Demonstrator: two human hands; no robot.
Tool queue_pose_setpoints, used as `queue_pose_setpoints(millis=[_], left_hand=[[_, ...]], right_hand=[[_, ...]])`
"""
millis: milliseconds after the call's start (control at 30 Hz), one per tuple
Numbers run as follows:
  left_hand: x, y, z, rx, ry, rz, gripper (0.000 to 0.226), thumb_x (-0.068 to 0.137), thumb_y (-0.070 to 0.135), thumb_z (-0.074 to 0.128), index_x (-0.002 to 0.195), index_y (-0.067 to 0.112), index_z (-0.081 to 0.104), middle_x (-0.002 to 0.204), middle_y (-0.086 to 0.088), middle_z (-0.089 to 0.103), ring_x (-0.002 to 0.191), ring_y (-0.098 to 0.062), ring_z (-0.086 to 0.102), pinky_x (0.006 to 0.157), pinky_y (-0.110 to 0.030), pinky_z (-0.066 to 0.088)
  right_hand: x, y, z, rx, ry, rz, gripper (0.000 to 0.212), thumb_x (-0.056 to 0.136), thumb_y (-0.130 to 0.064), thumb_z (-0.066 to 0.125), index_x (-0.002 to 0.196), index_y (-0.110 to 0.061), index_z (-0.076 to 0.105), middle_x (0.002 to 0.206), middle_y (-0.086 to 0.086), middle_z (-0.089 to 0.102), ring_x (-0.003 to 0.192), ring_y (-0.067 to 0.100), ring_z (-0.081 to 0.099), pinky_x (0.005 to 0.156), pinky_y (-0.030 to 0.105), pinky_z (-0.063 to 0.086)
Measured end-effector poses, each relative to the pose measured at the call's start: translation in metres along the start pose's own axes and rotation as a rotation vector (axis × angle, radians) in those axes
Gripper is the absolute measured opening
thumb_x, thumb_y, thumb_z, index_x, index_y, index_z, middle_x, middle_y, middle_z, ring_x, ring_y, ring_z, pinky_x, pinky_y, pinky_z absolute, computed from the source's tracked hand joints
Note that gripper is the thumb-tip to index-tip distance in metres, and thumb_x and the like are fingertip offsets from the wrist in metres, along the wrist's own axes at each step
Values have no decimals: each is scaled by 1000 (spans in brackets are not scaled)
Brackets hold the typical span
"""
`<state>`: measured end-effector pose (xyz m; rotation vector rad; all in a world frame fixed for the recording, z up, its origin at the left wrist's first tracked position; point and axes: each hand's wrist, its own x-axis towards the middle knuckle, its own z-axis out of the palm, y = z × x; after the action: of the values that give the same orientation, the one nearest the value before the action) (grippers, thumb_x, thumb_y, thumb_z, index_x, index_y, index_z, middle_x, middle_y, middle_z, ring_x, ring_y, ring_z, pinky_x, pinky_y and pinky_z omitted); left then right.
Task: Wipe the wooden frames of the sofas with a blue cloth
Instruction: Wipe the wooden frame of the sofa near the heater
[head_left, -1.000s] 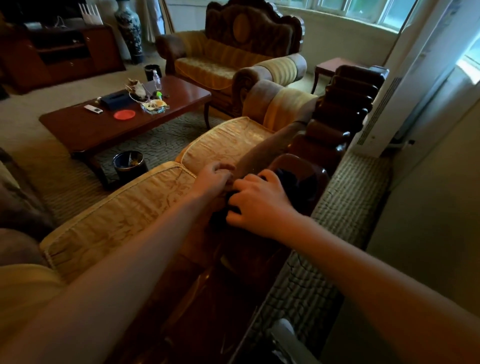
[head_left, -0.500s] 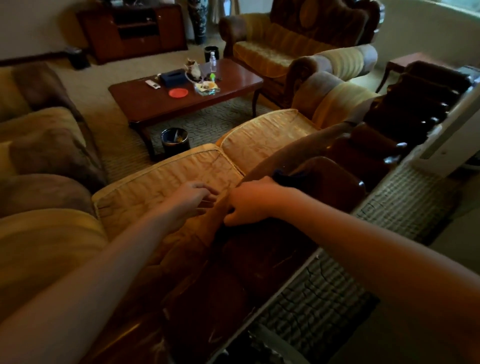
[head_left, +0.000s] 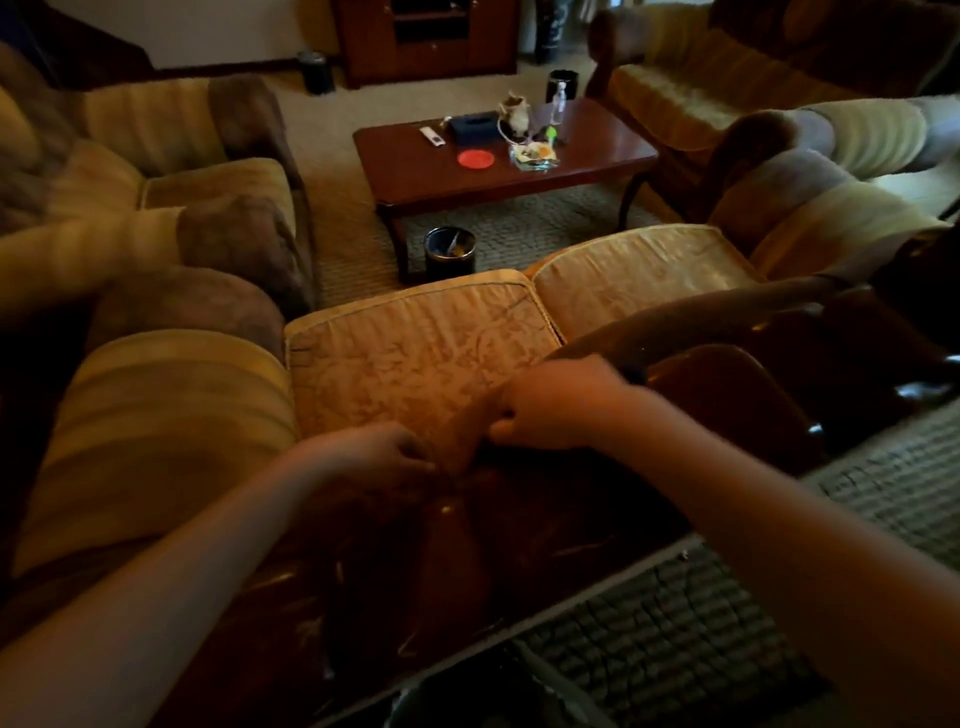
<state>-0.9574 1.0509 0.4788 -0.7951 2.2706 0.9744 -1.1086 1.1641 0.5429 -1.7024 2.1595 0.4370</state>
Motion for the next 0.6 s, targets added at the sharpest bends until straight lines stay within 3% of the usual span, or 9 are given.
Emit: queue_pose_setpoints(millis=[67, 133, 300, 400, 467, 533, 600], left_hand=[[-11, 0, 3, 85, -29, 17, 30, 99, 30, 47, 111, 9, 64, 91, 4, 58, 78, -8, 52, 57, -10, 38], [-20, -2, 9, 99, -30, 48, 31, 98, 33, 48, 112, 10, 64, 95, 5, 59, 86, -9, 54, 66, -17, 41], [-30, -11, 11, 90, -60, 133, 33, 93, 29, 59, 122, 14, 61, 117, -2, 64, 104, -16, 60, 88, -28, 45], [-27, -14, 10, 113, -53, 181, 32, 91, 25, 62, 120, 10, 61, 116, -5, 65, 99, -13, 59, 79, -22, 43], [-28, -15, 12, 100, -28, 235, 33, 90, 21, 63, 122, 10, 62, 115, 0, 64, 99, -9, 56, 72, -15, 41], [-28, -15, 14, 116, -5, 296, 36, 90, 17, 63, 126, 13, 60, 121, 1, 61, 109, -12, 55, 75, -13, 38], [-27, -12, 14, 165, 13, 334, 40, 90, 14, 62, 130, 14, 56, 129, -1, 57, 117, -16, 52, 76, -13, 33]], right_hand=[[4, 12, -9, -76, -87, 131, 56, 90, -62, 39, 129, -23, 51, 132, 4, 52, 122, 29, 47, 98, 46, 35], [14, -2, -5, -104, -142, 142, 59, 90, -61, 39, 132, -20, 49, 136, 6, 49, 125, 31, 44, 103, 52, 31], [26, -71, 35, -77, -32, -22, 49, 91, -55, 41, 123, -19, 53, 126, 7, 55, 114, 29, 50, 84, 40, 32], [16, -72, 35, -99, 84, -7, 47, 90, -54, 42, 119, -20, 56, 123, 4, 56, 112, 27, 51, 79, 38, 29], [6, -62, 32, -127, 167, 36, 44, 89, -54, 41, 115, -22, 59, 120, 2, 57, 112, 25, 52, 84, 38, 31], [-5, -46, 21, -159, 199, 183, 44, 89, -56, 39, 111, -25, 61, 116, 0, 59, 110, 23, 53, 88, 38, 33], [-3, -31, 5, -191, 101, 368, 49, 90, -59, 36, 115, -24, 60, 119, 2, 59, 112, 24, 53, 93, 41, 32]])
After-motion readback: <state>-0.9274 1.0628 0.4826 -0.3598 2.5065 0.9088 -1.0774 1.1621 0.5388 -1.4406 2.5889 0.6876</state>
